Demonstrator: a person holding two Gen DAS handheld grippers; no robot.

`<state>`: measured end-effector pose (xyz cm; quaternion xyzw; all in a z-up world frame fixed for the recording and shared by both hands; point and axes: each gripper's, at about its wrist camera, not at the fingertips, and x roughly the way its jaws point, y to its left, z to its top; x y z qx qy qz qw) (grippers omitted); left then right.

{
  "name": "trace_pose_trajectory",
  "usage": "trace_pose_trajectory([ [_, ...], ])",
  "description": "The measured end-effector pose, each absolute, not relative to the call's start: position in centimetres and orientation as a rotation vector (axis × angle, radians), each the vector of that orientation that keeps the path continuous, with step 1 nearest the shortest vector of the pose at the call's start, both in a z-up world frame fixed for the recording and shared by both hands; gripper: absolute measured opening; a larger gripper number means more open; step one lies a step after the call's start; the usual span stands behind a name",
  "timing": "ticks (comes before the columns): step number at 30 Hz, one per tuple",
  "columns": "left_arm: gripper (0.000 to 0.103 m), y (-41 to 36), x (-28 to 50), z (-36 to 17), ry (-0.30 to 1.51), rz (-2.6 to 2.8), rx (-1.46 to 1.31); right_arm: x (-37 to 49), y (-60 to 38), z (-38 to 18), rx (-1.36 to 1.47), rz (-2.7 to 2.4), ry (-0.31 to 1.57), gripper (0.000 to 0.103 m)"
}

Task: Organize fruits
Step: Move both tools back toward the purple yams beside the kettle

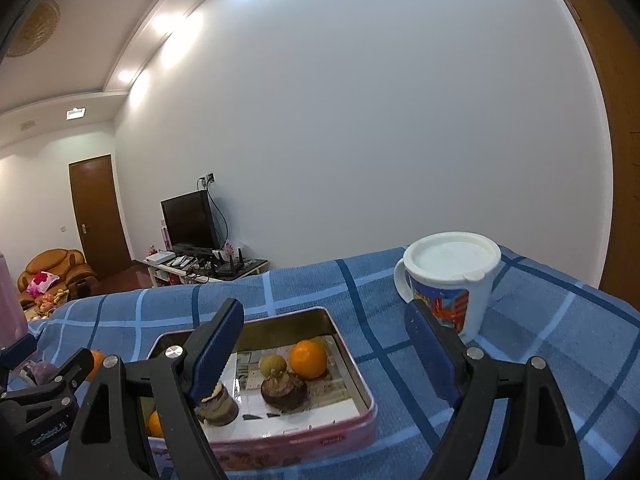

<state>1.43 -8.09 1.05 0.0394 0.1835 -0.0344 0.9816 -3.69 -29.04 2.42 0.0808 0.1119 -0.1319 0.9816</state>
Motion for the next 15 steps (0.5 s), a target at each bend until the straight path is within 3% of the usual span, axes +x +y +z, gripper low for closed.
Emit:
trace_pose_trajectory([
  [15,0.103,-6.1,-0.5,1.0,0.378,-0.096,0.054,-5.5,-26.2,2.1,0.177,-0.253,0.254,0.084],
])
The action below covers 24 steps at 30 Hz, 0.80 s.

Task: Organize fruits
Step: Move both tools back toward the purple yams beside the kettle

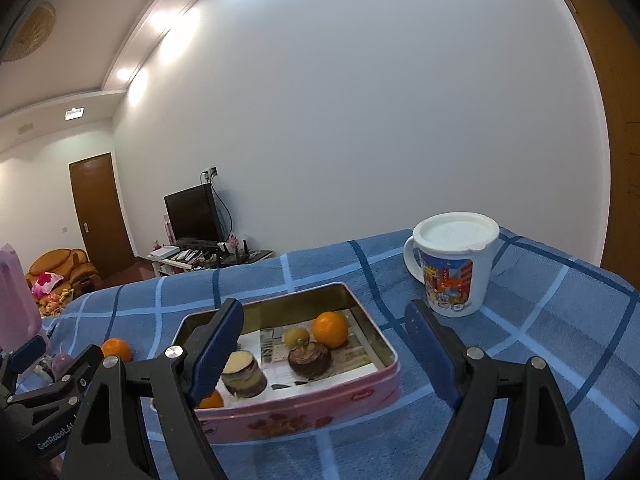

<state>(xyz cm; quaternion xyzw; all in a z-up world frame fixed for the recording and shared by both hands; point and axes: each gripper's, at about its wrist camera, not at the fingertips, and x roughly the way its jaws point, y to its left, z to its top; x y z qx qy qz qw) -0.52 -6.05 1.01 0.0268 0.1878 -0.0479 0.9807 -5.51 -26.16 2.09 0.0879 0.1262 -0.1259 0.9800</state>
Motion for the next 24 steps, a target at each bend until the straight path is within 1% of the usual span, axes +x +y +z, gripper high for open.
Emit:
trace_pose_trajectory([
  [15,0.103,-2.6,-1.1,0.7,0.401,-0.068,0.055,-5.2,-21.9,1.7,0.181,-0.187,0.293,0.084],
  [24,0.103,0.8,-0.4,0.6,0.427,-0.021,0.045,-3.9,-18.2,1.4,0.166,-0.122,0.321,0.084],
])
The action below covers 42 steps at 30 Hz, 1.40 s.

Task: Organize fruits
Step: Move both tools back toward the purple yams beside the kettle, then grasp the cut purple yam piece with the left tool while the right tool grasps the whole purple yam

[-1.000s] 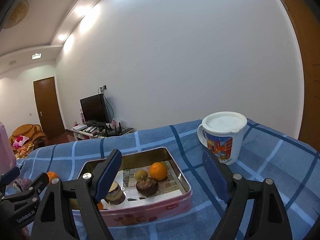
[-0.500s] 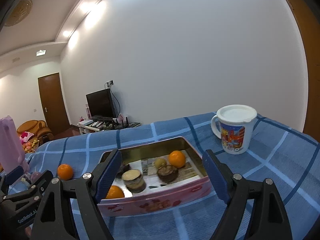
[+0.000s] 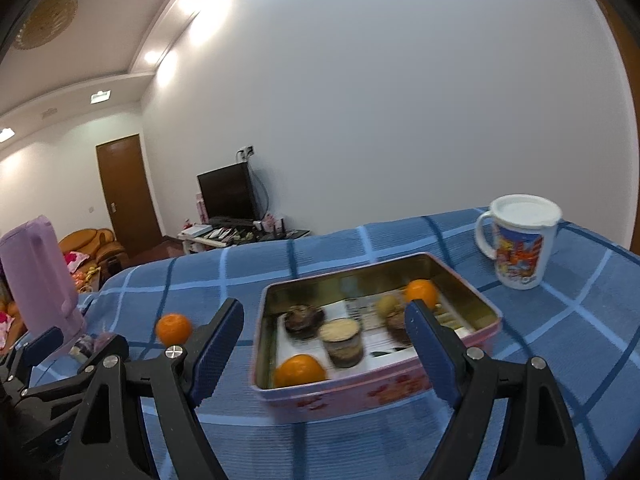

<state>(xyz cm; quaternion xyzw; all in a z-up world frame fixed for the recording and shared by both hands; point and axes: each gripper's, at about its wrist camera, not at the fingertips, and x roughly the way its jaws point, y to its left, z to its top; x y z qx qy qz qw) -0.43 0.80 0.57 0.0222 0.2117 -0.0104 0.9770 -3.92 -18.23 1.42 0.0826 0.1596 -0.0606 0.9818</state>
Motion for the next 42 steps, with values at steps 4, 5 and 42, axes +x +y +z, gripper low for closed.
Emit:
trace_pose_trajectory([
  [4,0.103,2.6,-0.1,0.5,0.435,0.0,0.036,-3.3,-16.1,1.4,0.155,-0.084,0.33,0.084],
  [5,0.103,3.0,0.0,0.5,0.438,0.004,0.034,-3.1,-15.7,1.3,0.153,-0.075,0.333,0.084],
  [42,0.103,19.5,4.9,-1.8,0.667,0.139,0.04,11.0,5.6,-4.7,-0.054,0.358,0.881,0.052],
])
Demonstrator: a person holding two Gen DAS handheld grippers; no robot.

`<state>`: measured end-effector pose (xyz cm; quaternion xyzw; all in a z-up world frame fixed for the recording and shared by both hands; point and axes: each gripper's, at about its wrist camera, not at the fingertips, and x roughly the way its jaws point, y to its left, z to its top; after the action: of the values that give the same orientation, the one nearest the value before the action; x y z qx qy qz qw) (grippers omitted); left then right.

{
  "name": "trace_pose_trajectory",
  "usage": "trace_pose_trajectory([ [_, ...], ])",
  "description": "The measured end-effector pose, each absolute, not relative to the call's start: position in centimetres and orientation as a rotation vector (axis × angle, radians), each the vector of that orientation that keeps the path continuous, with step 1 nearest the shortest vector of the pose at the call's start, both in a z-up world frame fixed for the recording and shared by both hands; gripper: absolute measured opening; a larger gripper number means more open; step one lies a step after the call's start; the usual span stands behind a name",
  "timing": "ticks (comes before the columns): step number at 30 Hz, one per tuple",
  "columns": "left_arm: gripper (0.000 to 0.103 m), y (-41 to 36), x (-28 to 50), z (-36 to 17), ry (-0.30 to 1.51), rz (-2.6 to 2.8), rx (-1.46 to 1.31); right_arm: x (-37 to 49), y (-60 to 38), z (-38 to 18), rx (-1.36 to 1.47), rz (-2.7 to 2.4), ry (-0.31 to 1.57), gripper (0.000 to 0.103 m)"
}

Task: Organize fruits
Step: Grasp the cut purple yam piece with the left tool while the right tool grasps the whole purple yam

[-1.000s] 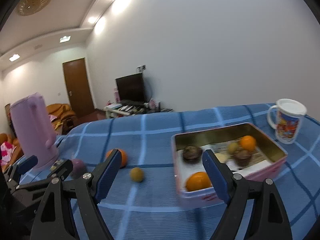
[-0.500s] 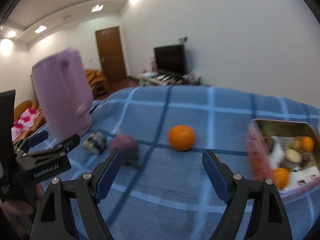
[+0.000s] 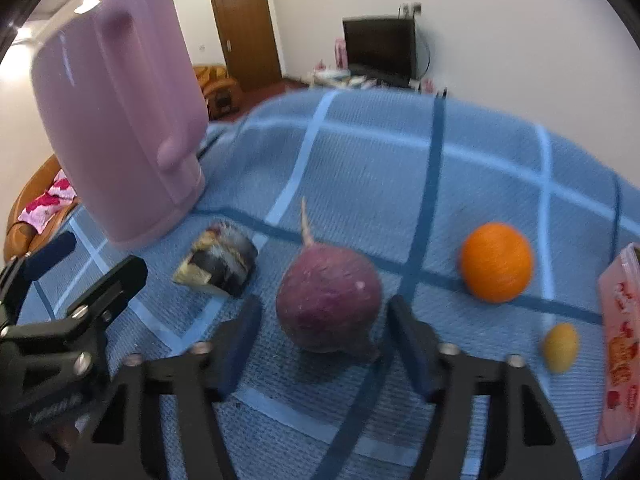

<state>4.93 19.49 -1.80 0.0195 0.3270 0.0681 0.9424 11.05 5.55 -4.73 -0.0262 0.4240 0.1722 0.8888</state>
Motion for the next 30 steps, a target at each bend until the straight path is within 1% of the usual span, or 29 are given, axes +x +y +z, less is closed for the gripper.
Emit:
trace_pose_trajectory([
  [5,0.103,19.1,5.4,-1.7,0.673,0.083,0.014,10.8,4.0,-4.5,0.03,0.38,0.857,0.05],
  [9,0.102,18.8,5.8,-2.1,0.688,0.067,-0.018,8.9,1.4,-2.9,0.105,0.335,0.729,0.05],
  [13,0.1,17.2,6.5,-2.0,0.705,0.048,0.009,7.1,-0.5,-2.1,0.128,0.268,0.659,0.05],
  [16,0.092,15.6,8.1,-2.0,0.734,0.041,0.054,6.5,-1.8,-2.0,0.152,0.246,0.657,0.05],
  [18,0.083,14.9,9.7,-2.6,0.783,0.034,0.057,6.1,-2.6,-2.0,0.166,0.244,0.663,0.05],
  [20,0.069,14.8,10.9,-3.6,0.837,0.047,0.045,5.8,-3.4,-1.9,0.175,0.238,0.667,0.051],
  [22,0.066,14.9,11.7,-4.6,0.89,0.059,0.033,5.7,-3.4,-1.9,0.179,0.238,0.671,0.05],
  [24,0.064,15.4,11.8,-4.4,0.884,0.056,0.005,5.9,-3.2,-2.1,0.176,0.241,0.677,0.05],
  [25,0.062,15.5,11.9,-4.5,0.892,0.056,-0.003,5.9,-3.1,-2.1,0.171,0.245,0.683,0.05],
  [27,0.052,15.9,12.1,-4.5,0.896,0.025,-0.033,6.0,-2.8,-2.3,0.166,0.256,0.689,0.05],
  [28,0.043,16.0,12.1,-4.5,0.895,0.003,-0.041,6.0,-2.7,-2.2,0.161,0.257,0.689,0.05],
  [30,0.042,15.8,12.1,-4.4,0.892,-0.006,-0.032,6.0,-2.5,-2.2,0.15,0.257,0.687,0.05],
])
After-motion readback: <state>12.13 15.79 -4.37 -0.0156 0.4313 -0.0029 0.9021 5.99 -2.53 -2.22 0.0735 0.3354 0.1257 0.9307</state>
